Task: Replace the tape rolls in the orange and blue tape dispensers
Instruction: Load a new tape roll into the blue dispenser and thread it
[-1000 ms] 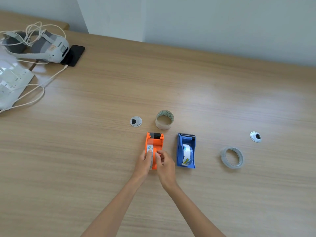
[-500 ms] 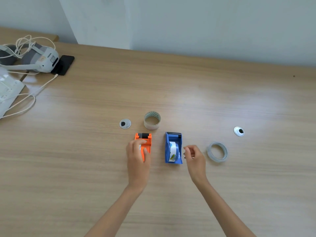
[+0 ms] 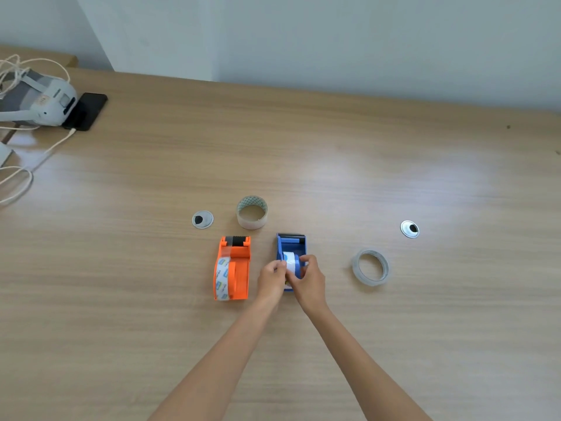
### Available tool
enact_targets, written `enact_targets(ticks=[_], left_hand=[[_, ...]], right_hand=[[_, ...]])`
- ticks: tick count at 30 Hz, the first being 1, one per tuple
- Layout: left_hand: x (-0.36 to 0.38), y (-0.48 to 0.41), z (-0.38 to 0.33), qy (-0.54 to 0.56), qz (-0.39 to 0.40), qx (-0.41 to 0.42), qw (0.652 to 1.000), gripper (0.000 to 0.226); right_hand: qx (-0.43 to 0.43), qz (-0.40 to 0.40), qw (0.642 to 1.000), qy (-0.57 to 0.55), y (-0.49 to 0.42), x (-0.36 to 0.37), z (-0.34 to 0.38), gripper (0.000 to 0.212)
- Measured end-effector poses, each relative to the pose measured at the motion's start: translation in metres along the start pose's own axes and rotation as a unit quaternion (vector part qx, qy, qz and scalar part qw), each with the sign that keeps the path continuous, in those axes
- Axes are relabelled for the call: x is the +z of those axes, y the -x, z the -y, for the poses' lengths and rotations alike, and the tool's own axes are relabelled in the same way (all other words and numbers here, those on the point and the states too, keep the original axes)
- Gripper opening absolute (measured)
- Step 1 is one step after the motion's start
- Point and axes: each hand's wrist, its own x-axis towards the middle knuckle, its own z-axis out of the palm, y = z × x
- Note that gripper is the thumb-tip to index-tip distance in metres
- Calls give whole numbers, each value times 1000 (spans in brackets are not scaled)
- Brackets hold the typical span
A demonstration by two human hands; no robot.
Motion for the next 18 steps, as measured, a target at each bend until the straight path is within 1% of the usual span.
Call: enact_targets(ticks=[4,8,13,15,17,18], left_hand=[[-4,4,9,1,22,27,999,18],[-6,17,14,17,49,51,997,12],[-15,22,16,5,91,48,995,10],[-19,21,17,-13,96,48,994,11],[-20,20,17,-20,97,41,994,14],[-20,19,19,-20,98,34,994,20]], right_hand=[[-7,-1,1000,-19,6,-9,-7,33],[-3,13,998,-62,14,-26,-10,24],[-7,27,995,-95,23,-42,-16,11],[7,16,996,-90,25,-48,-17,13],[13,-15,996,-90,24,-56,-15,12],[11,-31,995,-91,21,-62,-12,11]])
